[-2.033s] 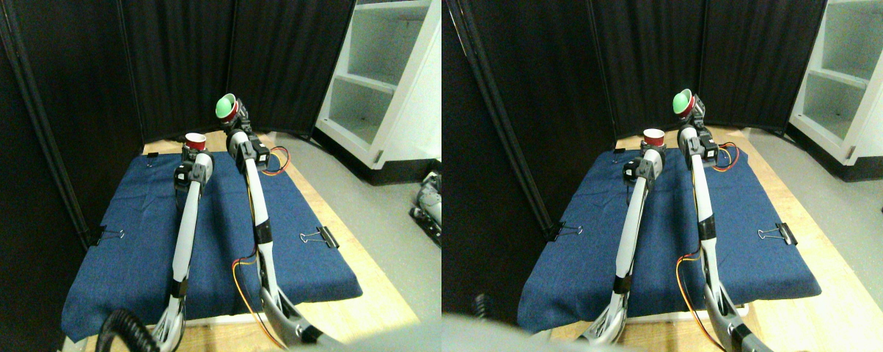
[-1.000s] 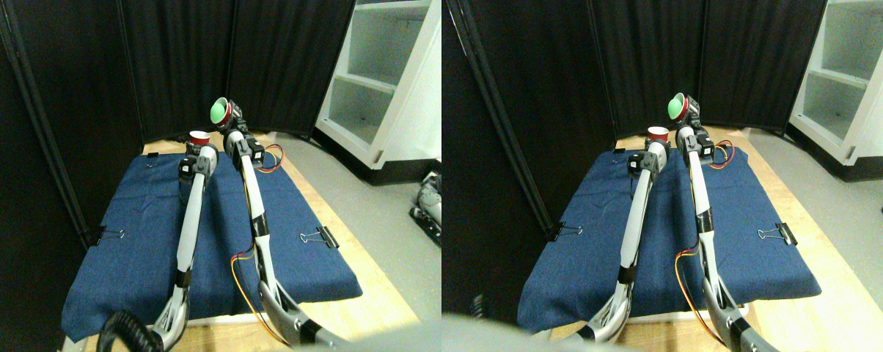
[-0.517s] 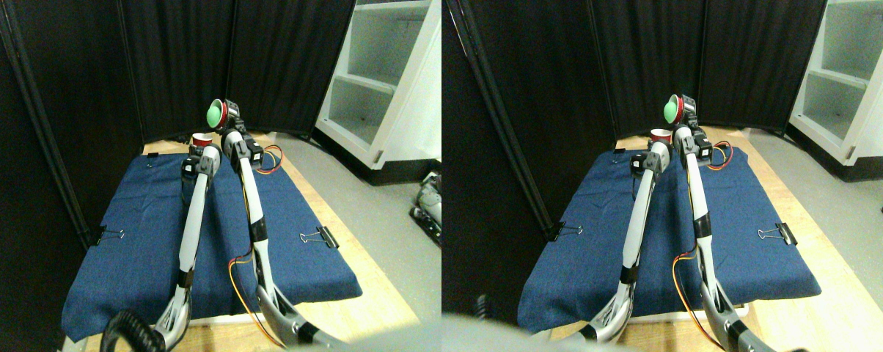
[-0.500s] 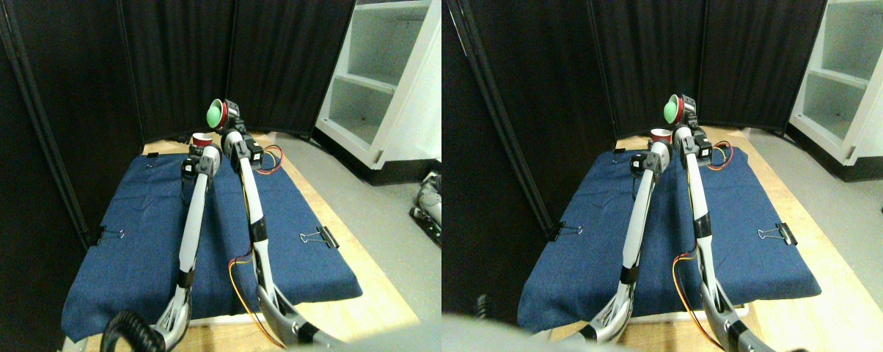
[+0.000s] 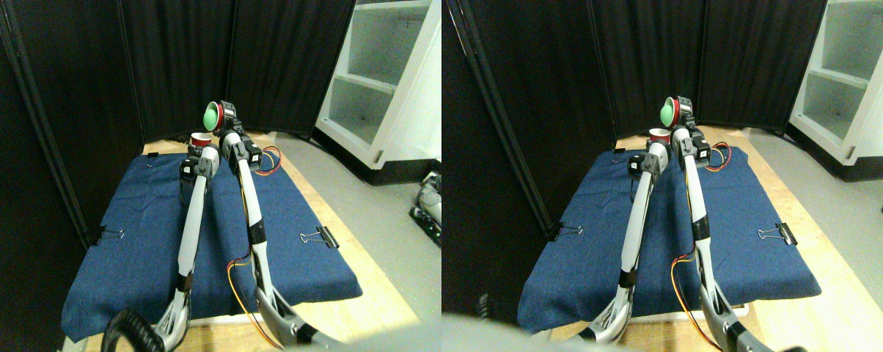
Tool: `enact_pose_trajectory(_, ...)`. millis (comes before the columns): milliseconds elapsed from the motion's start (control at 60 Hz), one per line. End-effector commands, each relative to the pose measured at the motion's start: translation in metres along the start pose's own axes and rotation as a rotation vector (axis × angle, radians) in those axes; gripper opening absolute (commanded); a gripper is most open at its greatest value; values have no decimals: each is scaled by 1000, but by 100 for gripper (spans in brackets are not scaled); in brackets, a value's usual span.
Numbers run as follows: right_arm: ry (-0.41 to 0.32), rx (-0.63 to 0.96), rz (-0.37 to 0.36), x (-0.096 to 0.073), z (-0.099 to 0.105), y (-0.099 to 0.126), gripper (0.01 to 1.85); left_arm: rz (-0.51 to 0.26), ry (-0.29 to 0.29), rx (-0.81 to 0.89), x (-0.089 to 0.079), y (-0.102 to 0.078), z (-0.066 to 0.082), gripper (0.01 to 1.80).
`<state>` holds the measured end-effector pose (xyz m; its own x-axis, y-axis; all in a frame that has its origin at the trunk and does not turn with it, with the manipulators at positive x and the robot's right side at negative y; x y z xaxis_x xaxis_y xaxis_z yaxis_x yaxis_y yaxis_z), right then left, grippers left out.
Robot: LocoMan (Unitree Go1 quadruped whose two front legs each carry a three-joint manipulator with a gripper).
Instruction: Pour (bimanual)
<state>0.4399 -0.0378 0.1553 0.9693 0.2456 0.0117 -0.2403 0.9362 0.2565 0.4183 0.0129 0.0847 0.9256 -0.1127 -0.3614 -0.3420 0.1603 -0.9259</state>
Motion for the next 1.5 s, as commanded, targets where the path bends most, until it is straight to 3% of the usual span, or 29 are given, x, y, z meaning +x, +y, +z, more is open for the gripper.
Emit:
enact_pose_trajectory(17, -48, -10, 23, 0, 8, 4, 33, -41, 10, -3, -1, -8, -1, 33)
enact_pose_trajectory(1067, -38, -85, 90, 15, 3, -8, 33, -22, -2, -10, 4, -8, 1, 33)
enact_pose_trajectory(1500, -41, -124, 102, 18, 4, -9, 33, -14, 5, -15, 12, -7, -7, 33)
